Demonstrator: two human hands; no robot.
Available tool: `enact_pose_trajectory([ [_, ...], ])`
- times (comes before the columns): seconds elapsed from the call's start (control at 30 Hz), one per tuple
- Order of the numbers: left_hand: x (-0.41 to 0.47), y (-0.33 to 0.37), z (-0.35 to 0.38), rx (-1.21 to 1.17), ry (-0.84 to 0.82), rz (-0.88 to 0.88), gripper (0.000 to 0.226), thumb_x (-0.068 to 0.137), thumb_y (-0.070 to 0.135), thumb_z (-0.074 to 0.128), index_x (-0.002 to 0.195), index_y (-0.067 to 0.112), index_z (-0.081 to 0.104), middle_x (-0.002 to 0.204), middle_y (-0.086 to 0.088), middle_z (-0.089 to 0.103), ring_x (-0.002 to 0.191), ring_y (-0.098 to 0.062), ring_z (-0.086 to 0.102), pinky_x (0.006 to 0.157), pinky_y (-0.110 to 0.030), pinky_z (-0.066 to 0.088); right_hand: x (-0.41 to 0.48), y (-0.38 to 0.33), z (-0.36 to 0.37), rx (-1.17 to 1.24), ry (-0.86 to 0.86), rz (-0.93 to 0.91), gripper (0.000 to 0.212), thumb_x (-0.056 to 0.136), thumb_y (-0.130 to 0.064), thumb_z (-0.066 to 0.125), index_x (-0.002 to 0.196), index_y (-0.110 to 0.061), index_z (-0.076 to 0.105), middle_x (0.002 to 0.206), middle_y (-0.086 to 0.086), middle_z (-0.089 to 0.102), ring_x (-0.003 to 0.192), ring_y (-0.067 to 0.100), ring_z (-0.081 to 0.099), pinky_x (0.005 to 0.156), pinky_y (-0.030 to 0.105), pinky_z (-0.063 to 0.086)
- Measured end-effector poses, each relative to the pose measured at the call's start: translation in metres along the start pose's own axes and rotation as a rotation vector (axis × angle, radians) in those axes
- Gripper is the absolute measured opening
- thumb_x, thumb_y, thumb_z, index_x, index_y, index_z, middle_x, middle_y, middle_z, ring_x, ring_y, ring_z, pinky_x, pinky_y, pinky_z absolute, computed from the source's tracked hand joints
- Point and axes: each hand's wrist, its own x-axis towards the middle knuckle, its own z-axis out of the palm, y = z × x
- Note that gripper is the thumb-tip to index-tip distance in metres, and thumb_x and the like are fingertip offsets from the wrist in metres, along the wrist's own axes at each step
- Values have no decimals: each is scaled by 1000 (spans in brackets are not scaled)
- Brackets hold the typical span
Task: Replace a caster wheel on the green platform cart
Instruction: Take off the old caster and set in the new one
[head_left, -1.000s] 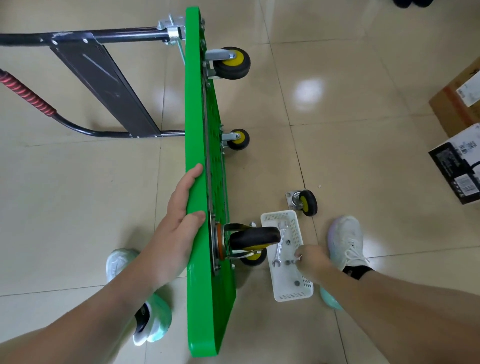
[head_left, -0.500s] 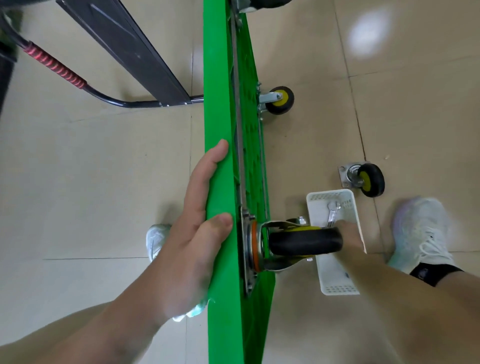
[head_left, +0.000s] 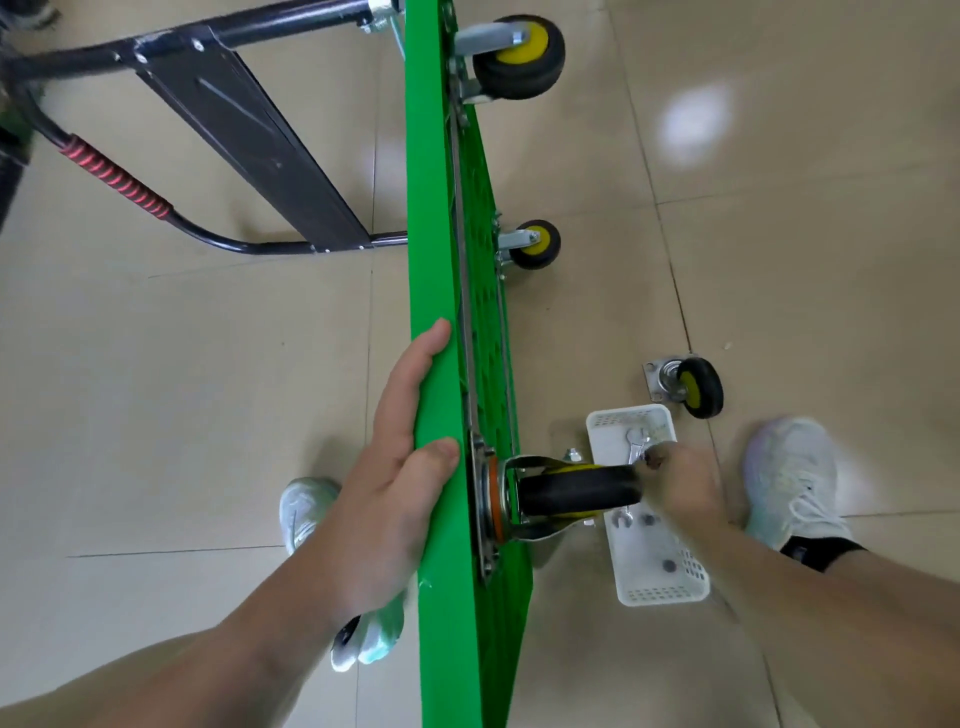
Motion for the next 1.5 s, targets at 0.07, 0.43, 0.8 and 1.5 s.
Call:
enact_pose_trajectory([
  [0.07, 0, 1, -1, 34, 8, -15, 72, 85, 40, 45, 151, 63, 26, 166, 14, 32, 151, -23, 36, 122, -57, 30, -18, -25, -32, 151, 106, -68, 17, 85, -22, 61, 69, -18, 59, 60, -3, 61, 59, 20, 60, 48, 23, 35],
  [0.43, -3, 17, 0, 130, -22, -43, 72, 85, 46, 41, 150, 66, 17, 162, 30, 21, 149, 4, 27, 127, -41, 24, -158, -147, -144, 370, -273, -498, 19, 79, -24, 83, 94, -29, 73, 90, -11, 76, 84, 1, 72, 78, 18, 52],
  [0.8, -1, 14, 1, 125, -23, -30, 73, 79, 50, 39, 147, 68, 17, 164, 22, 23, 148, 8, 24, 126, -31, 23, -157, -173, -100, 189, -292, -613, 27, 76, -26, 86, 99, -23, 72, 89, -7, 75, 81, 2, 69, 70, 9, 51],
  [1.5, 0, 8, -1, 109, -22, -19, 73, 90, 32, 41, 150, 65, 17, 164, 20, 23, 150, 2, 26, 127, -43, 25, -155, -169, -84, 109, -176, -737, 7, 96, -41, 61, 96, -35, 65, 86, -18, 65, 89, 5, 62, 91, 40, 50],
])
